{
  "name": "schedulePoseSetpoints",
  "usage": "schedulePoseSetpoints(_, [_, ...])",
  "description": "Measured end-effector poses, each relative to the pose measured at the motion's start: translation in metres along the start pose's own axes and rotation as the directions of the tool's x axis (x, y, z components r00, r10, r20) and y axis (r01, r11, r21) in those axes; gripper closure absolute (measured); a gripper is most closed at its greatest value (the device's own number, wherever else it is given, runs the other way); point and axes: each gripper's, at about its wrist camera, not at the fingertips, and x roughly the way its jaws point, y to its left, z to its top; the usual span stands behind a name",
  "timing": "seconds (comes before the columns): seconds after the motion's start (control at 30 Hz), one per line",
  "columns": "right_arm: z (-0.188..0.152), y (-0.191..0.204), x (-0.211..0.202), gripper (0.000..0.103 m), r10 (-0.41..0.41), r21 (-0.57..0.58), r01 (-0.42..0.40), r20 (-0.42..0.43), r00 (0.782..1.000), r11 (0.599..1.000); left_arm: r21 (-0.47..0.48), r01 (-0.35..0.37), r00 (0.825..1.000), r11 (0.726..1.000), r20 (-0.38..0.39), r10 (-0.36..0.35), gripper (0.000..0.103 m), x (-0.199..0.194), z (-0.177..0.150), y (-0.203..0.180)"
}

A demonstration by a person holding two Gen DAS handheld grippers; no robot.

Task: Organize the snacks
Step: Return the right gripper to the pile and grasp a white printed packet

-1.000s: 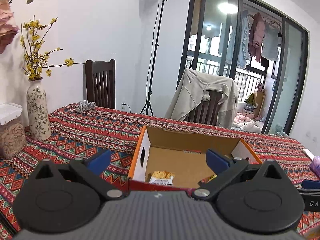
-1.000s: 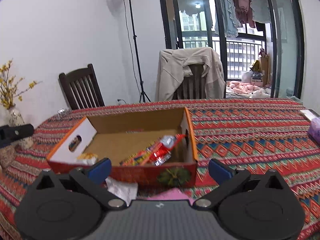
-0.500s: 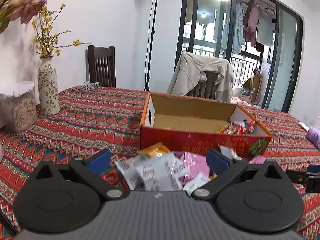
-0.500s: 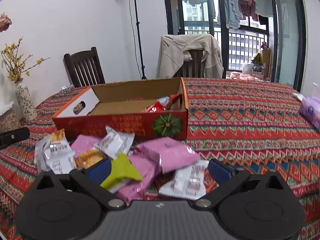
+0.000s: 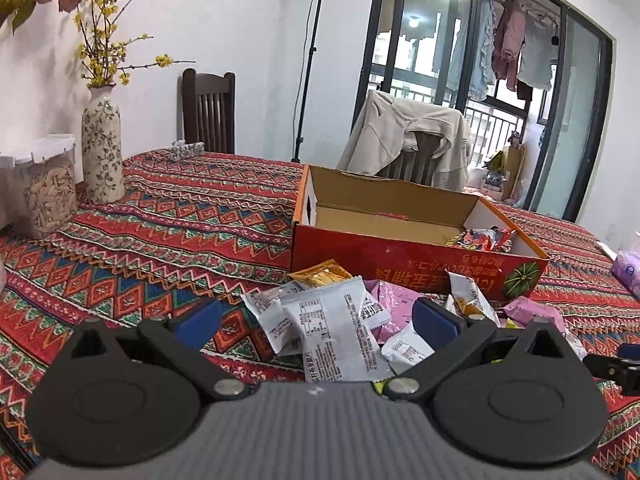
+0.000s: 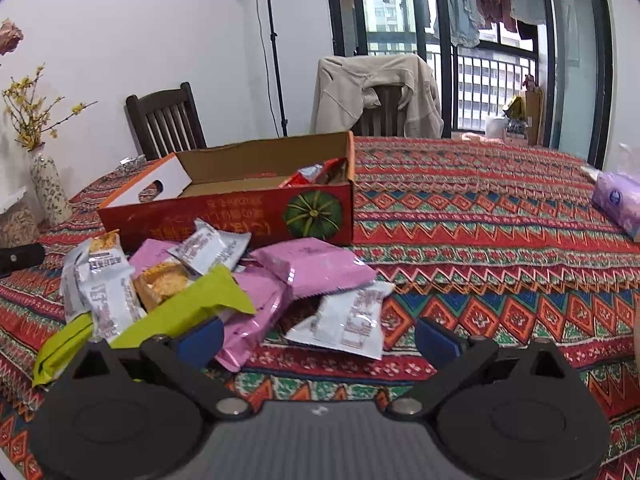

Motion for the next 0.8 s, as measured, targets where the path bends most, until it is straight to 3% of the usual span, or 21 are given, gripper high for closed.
schedulePoseSetpoints(0.63, [0.018,-0.005,0.071,0.019,-0.095,-0.002,0.096,-0.14,0.986,0.995,-0.04,-0.019,0.998,0.999,-0.056,0.017,0.0,0.018,-0.006,0.008])
schedulePoseSetpoints(0.8, [0.016,-0.002,0.074,0.028,-0.119,-0.017,0.118,-0.129,0.984,0.993,-0.04,-0.025,0.998,0.999,-0.054,0.022,0.0,0.016,-0.006,0.008])
